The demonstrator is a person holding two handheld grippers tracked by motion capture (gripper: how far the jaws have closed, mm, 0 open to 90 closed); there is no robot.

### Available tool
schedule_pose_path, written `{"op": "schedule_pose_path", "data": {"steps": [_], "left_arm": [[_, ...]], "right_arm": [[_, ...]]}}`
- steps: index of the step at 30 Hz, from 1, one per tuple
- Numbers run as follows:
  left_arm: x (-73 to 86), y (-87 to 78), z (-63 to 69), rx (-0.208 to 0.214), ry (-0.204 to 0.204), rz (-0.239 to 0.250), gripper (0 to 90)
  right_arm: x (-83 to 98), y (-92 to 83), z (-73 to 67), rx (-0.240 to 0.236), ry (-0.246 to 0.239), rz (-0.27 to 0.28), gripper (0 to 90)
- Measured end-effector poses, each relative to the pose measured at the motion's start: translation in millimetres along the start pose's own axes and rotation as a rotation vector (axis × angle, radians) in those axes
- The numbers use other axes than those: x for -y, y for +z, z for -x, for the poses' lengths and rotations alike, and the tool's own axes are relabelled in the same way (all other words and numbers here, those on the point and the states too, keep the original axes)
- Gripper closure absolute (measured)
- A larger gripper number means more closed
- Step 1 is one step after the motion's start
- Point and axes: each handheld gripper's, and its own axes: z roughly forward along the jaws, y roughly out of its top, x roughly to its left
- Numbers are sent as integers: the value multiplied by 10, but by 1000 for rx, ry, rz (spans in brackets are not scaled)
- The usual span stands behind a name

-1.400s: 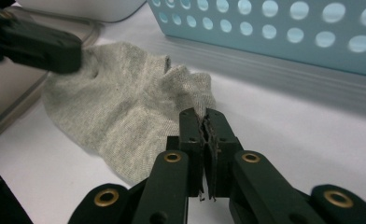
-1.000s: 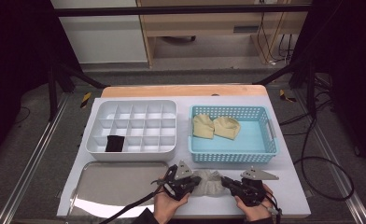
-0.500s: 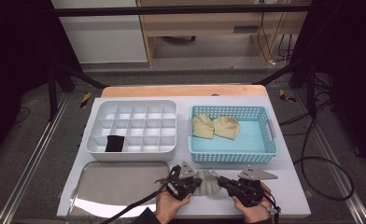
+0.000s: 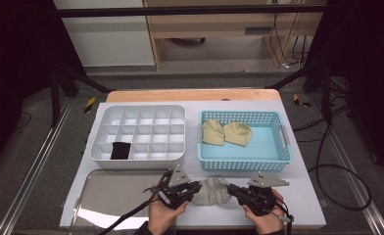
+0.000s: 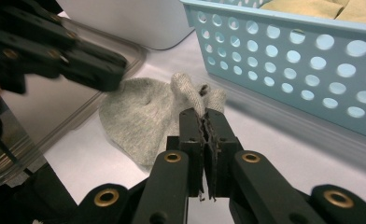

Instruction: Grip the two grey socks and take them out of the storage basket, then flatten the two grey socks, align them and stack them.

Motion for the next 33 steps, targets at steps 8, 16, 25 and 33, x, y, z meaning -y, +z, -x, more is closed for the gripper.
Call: {"op": "schedule_pose_path", "data": {"steps": [8, 16, 25, 33], "left_arm": [[156, -95, -144, -8, -38, -13, 808], [208, 31, -190, -24, -47, -65, 819], [258, 127, -170, -20, -45, -81, 823], [255, 122, -188, -24, -46, -81, 822]], "right_arm": [[-44, 16, -36, 8, -14, -21, 870], [-136, 63, -152, -21, -48, -35, 870], [-241, 229, -333, -47, -101, -70, 869], [-305, 475, -502, -42, -150, -135, 866]]}}
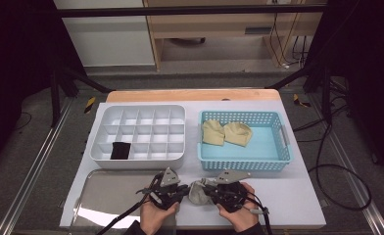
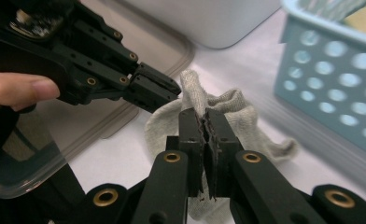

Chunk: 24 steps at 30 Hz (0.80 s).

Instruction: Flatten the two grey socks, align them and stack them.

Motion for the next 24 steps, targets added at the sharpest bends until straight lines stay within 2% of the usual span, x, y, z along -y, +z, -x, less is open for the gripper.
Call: {"op": "schedule_pose_path", "data": {"steps": [6, 11, 18, 20, 22, 24], "left_arm": [[-1, -123, -62, -14, -16, 28, 823], [25, -260, -162, -36, -45, 58, 821], [54, -357, -240, -52, -71, 82, 807], [51, -362, -233, -49, -73, 88, 797], [50, -359, -222, -41, -74, 91, 786], [50, -355, -218, -39, -77, 91, 778]], "right_arm": [[-30, 159, -76, 5, -24, -29, 864], [-31, 247, -108, 5, -25, -36, 857], [29, 388, -130, -4, -26, -57, 821], [37, 385, -123, -26, -18, -41, 779], [47, 324, -103, -52, -13, -1, 745], [60, 235, -81, -58, -18, 26, 709]]}}
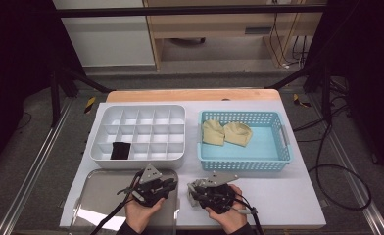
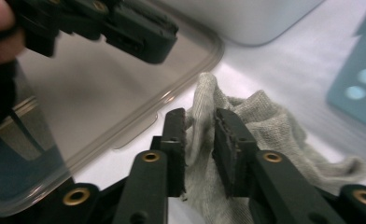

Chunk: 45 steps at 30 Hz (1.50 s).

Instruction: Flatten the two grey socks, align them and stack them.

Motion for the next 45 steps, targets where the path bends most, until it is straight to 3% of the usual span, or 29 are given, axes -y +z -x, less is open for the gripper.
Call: {"op": "schedule_pose_path", "data": {"steps": [4, 6, 14, 20, 28, 32, 37, 41, 45], "left_arm": [[-5, 4, 16, 8, -6, 5, 763], [-9, 3, 26, 9, -3, 6, 758], [-51, -17, 81, 18, -1, 23, 724], [-115, -30, 156, 29, 15, 32, 706], [-61, 209, 250, 42, 38, -38, 701], [-20, 309, 255, 40, 37, -64, 704], [-8, 348, 243, 37, 39, -71, 708], [-10, 346, 229, 37, 38, -72, 715], [-52, 269, 184, 4, 35, -57, 726]], "right_arm": [[60, -173, 55, 14, 5, 42, 680], [107, -211, 78, 31, 9, 35, 666], [256, -120, 66, 30, 1, 11, 645], [256, -124, 70, 24, 19, 17, 879], [191, -296, 113, 46, 28, 77, 890], [114, -337, 105, 28, 19, 116, 891], [35, -262, 24, -26, -7, 140, 891], [48, -72, -46, -51, -28, 99, 890], [120, 32, -53, -53, -24, 63, 889]]}}
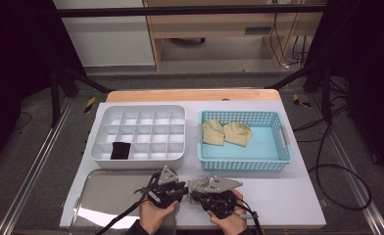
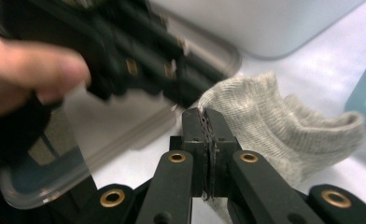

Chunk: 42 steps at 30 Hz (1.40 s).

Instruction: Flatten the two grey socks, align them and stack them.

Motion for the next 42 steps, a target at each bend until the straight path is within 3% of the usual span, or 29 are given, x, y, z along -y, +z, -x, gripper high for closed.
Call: {"op": "schedule_pose_path", "data": {"steps": [8, 14, 22, 26, 29, 34, 39, 42], "left_arm": [[-55, -191, -95, -40, -4, 54, 698], [-52, -192, -63, -10, -11, 78, 665], [-91, -180, -41, -10, -14, 93, 656], [-113, -193, -24, -8, -13, 102, 651], [-141, -172, 31, 4, 3, 102, 643], [-158, -69, 146, 14, 32, 82, 621], [-95, 43, 135, -43, 60, 19, 611], [-53, 81, 108, -47, 53, 5, 611]], "right_arm": [[50, 142, -10, -3, -1, -46, 882], [61, 178, -37, -11, -6, -55, 823], [20, -94, -38, -37, 6, 30, 757], [58, -274, 99, 17, 35, 69, 841], [131, -260, 185, 42, 57, 43, 898], [225, -159, 194, 34, 65, 15, 900], [275, -45, 157, 26, 56, -8, 900], [281, -46, 163, 22, 67, -5, 900]]}}
